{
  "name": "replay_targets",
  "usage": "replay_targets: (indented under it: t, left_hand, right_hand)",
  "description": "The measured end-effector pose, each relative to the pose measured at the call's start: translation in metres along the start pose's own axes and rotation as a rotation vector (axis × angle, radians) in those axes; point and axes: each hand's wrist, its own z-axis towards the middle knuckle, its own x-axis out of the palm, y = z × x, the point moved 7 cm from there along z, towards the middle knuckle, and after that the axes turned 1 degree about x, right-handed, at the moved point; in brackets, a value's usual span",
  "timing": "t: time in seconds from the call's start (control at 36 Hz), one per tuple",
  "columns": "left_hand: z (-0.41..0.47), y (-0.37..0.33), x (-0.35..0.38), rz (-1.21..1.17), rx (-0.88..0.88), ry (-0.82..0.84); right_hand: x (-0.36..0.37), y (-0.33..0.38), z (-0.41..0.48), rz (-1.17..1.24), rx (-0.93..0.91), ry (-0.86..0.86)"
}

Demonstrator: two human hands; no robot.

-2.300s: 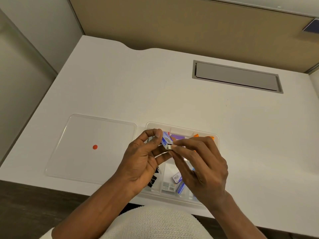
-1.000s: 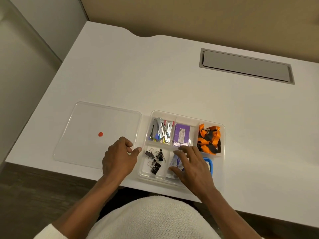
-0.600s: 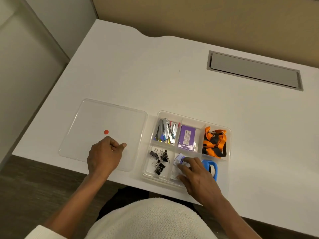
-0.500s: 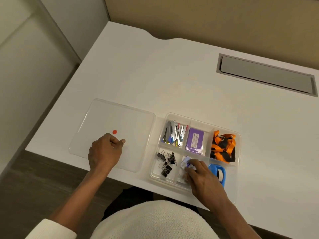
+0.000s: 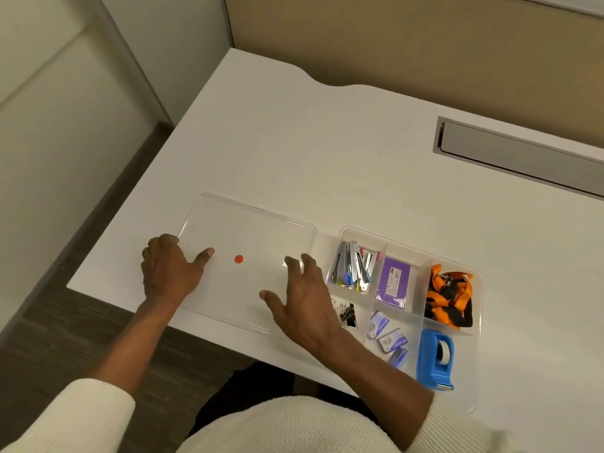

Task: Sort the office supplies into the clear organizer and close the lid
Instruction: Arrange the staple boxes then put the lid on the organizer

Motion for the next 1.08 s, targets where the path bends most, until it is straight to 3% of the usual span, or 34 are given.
replay_targets:
  t: [0.11, 0.25, 0.39, 0.64, 0.78, 1.08]
  left_hand:
    - [0.007, 0.0, 0.007, -0.029, 0.016, 0.063]
    - [0.009, -0.003, 0.009, 0.0, 0.031, 0.043]
    - [0.017, -0.003, 0.009, 0.085, -0.019, 0.043]
    - [0.046, 0.006, -0.025, -0.077, -0.118, -0.009]
    - [0.041, -0.023, -0.042, -0.132, -0.048, -0.046]
    - [-0.052, -0.132, 0.016, -0.21, 0.2, 0.204]
  right_hand:
    - [0.032, -0.006, 0.025, -0.111, 0.139, 0.12]
    - [0.055, -0.002, 0.032, -0.026, 0.247, 0.167]
    - [0.048, 0.003, 0.036, 0.231, 0.316, -0.017]
    - [-0.001, 0.007, 0.041, 0.562, 0.351, -0.258]
    - [-0.051, 0.003, 0.025, 0.577, 0.291, -0.431]
    - [-0.131, -0.105, -0.069, 0.468, 0.453, -0.663]
